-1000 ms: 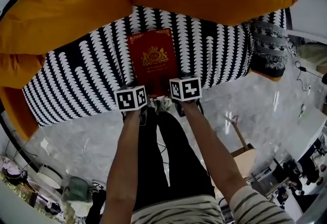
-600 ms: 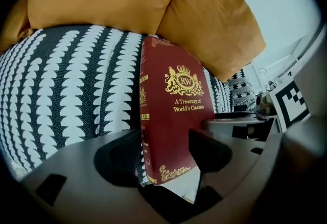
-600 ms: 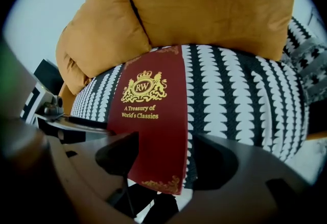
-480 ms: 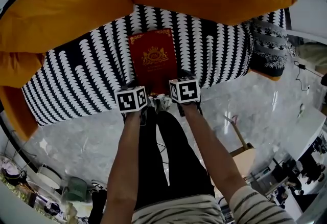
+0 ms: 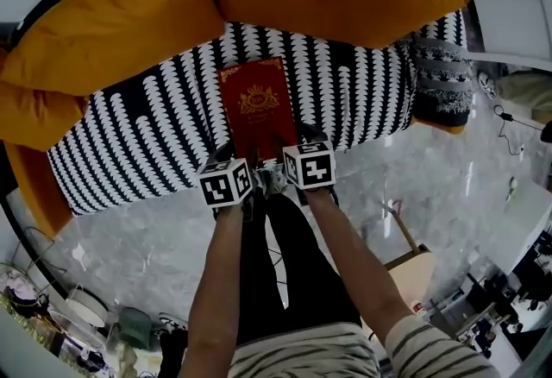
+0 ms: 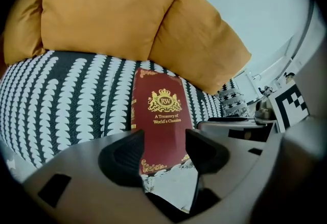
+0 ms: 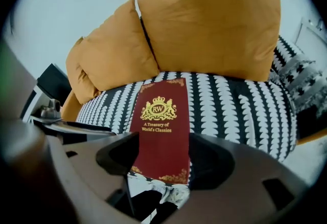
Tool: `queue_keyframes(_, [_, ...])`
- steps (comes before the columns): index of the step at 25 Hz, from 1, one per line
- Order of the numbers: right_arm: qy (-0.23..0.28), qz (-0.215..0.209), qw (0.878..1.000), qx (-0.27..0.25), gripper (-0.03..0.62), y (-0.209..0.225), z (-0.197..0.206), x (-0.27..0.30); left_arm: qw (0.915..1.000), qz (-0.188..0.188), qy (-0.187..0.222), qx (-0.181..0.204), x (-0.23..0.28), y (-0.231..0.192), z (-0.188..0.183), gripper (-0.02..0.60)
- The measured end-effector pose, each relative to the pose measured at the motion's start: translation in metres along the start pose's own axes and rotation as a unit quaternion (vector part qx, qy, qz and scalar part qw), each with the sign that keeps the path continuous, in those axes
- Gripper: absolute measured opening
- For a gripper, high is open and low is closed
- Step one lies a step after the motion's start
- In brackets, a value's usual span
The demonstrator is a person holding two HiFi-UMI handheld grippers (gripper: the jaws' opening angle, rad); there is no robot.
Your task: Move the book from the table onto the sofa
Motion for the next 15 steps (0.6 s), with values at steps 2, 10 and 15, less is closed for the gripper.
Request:
queue_keyframes(2, [0.015,-0.004,1.000,-0.002,0.308,-0.006,-0.003,-0.012,0.9999,0.003,0.014,0.005,-0.012,0.008,-0.001,0.245])
queue_keyframes(10, [0.062,-0.033,0.997,0.015,0.202,-0.021,-0.005,-0.060,0.9981,0.006,0.058,0.020,-0.057,0.038,-0.002,0.150])
queue_keyframes(15, [0.084,-0.031,0.996,0.010,0.046,-0.030,0.000,-0.088,0.9956,0.017,0.087,0.032,-0.082,0.059,0.000,0.052])
Point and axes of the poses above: the fingertips, and each gripper's own axes: x forward along the fingers, y to its right, z out of its underside, the point moved 10 cm from there along -x, backward along the fingers, and after that the axes turned 2 degrees about z, right-handed, at the moved point
